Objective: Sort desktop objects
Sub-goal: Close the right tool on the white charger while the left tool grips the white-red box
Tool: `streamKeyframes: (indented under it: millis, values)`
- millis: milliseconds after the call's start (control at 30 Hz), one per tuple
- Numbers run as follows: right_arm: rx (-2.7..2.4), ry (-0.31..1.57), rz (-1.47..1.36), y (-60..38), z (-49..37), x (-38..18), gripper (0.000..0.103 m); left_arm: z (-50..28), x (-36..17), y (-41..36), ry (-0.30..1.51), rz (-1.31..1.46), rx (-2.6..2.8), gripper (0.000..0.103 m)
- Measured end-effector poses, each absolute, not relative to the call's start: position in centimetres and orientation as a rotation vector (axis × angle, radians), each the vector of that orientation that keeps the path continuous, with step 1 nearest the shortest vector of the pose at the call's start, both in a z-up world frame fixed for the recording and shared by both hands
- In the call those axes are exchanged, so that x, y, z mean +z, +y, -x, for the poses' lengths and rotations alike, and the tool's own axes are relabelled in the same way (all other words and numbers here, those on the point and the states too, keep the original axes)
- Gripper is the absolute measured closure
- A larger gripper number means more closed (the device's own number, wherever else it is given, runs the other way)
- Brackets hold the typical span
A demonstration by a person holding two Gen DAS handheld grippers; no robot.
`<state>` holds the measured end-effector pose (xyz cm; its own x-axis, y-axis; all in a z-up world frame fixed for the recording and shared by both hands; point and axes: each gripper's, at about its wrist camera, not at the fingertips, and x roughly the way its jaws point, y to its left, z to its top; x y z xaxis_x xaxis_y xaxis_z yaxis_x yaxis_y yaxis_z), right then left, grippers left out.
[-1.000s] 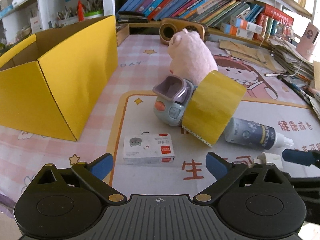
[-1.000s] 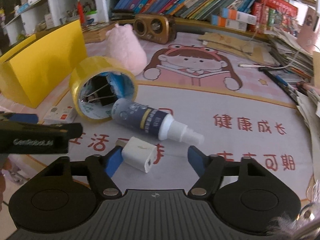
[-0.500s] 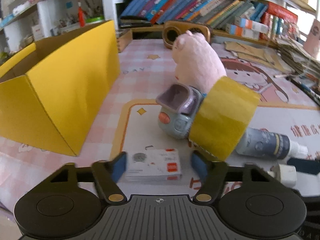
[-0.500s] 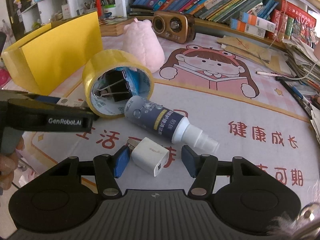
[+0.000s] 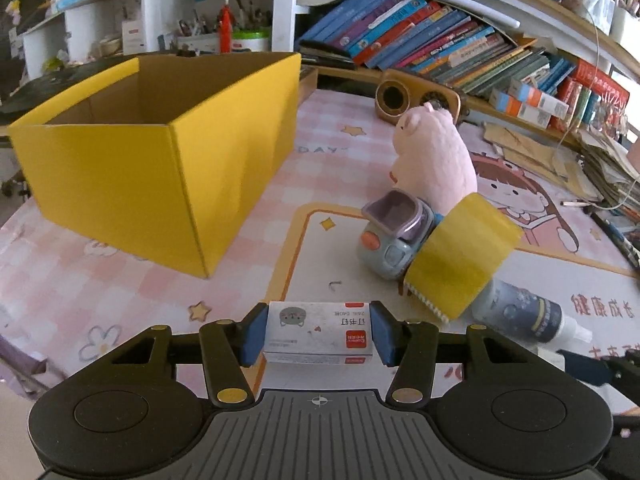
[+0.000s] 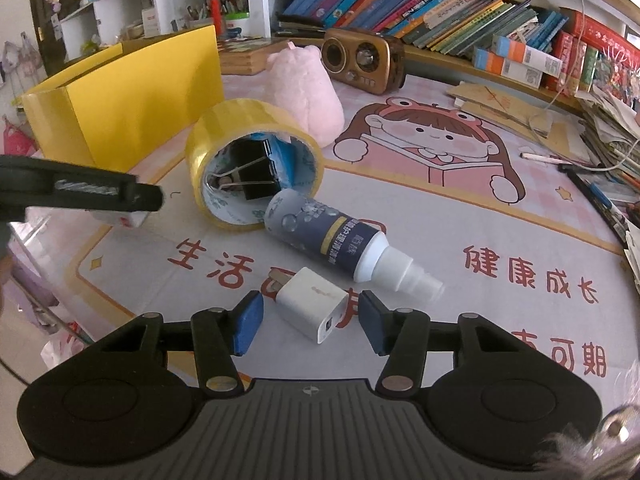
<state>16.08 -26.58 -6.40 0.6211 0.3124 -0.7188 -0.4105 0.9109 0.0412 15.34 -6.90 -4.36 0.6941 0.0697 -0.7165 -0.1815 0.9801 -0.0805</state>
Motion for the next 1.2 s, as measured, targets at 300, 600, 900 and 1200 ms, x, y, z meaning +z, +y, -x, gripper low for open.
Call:
streamKeyframes:
  millis: [300,600,900,1200]
  values:
    - [0.387,0.784,0.138,-26.4,-16.0,-6.6,0.068,-13.7,-3.4,-6.4,0.766,0.143,0.138,0.051]
    - [0.338,0.764,0.106,-25.9,-15.0,-4.6,0.069,-12.6,-2.4,-4.2,0.717,0.167,0.053,0.051]
    - [0.341,0.724,0.010,-23.2,-12.6,-0.2,0.069,-9.5,-0.7,0.0,0.679,0.153,-0.018,0.051]
    - [0.422,0.745,0.031,-16.8,-8.7,0.1,0.069,-6.1,-0.7,4.5,0.687,0.146,-0.040,0.051]
